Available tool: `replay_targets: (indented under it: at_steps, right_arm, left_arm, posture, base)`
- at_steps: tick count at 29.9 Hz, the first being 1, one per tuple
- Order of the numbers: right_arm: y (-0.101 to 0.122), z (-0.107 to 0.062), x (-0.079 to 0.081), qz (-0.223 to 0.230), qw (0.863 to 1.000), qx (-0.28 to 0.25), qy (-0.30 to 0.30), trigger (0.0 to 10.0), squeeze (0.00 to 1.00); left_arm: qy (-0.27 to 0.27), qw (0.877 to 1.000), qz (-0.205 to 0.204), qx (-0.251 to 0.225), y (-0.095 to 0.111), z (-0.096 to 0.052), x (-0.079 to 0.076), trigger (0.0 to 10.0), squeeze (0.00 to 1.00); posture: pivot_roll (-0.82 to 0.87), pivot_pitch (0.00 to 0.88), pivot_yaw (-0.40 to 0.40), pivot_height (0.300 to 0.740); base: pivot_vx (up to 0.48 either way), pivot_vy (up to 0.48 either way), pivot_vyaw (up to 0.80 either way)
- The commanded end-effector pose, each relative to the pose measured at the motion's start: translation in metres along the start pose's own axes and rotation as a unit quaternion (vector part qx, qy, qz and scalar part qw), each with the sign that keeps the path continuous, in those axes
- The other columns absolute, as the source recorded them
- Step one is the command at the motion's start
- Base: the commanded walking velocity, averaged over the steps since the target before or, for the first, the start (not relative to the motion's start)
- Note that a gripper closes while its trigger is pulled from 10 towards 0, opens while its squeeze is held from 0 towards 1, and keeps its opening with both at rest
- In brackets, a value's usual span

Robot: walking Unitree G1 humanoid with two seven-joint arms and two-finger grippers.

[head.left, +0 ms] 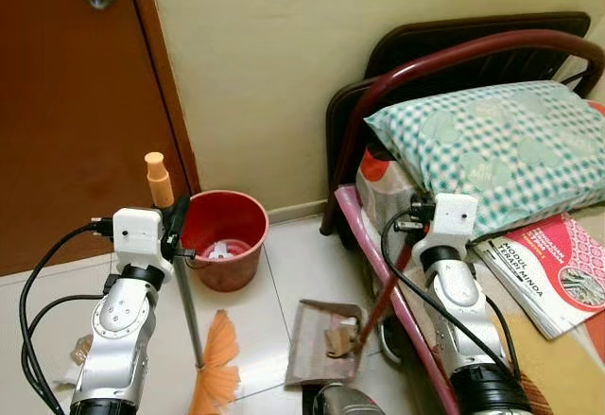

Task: Sweep floor

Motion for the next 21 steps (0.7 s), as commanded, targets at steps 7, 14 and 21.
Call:
replay_targets:
  at_steps: [7, 14, 21]
  right_arm:
    - [0.052, 0.017, 0.020, 0.030, 0.996, -0.075, 0.050, 10.0, 0.00]
    - [0.071, 0.023, 0.016, 0.020, 0.994, -0.087, 0.071, 10.0, 0.00]
    - [0.097, 0.033, -0.003, 0.020, 0.994, -0.101, 0.046, 10.0, 0.00]
  left_arm:
    - [0.071, 0.995, 0.068, -0.012, 0.011, 0.003, 0.030, 10.0, 0.00]
    - [0.074, 0.991, 0.109, -0.036, 0.023, 0.004, 0.037, 10.0, 0.00]
    - [0.062, 0.993, 0.099, -0.029, 0.019, 0.005, 0.031, 10.0, 0.00]
  posture:
    - [0.00, 0.072, -0.025, 0.740]
    - [0.00, 0.070, -0.029, 0.740]
    - [0.00, 0.067, -0.026, 0.740]
  base:
    - [0.000, 0.000, 0.00]
    - [0.000, 0.000, 0.00]
    - [0.000, 0.000, 0.00]
Point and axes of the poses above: a point about 5 cm out from each wrist's last joint towards the gripper, its own z axis pointing out of the wrist towards the gripper, its own y axis along the axis of the wrist's last joint, x = y × z, the point moved 2 cm from there along z, pointing out of the wrist towards the gripper, and after that the axes turned 2 degrees about z, right-handed, at the moved point
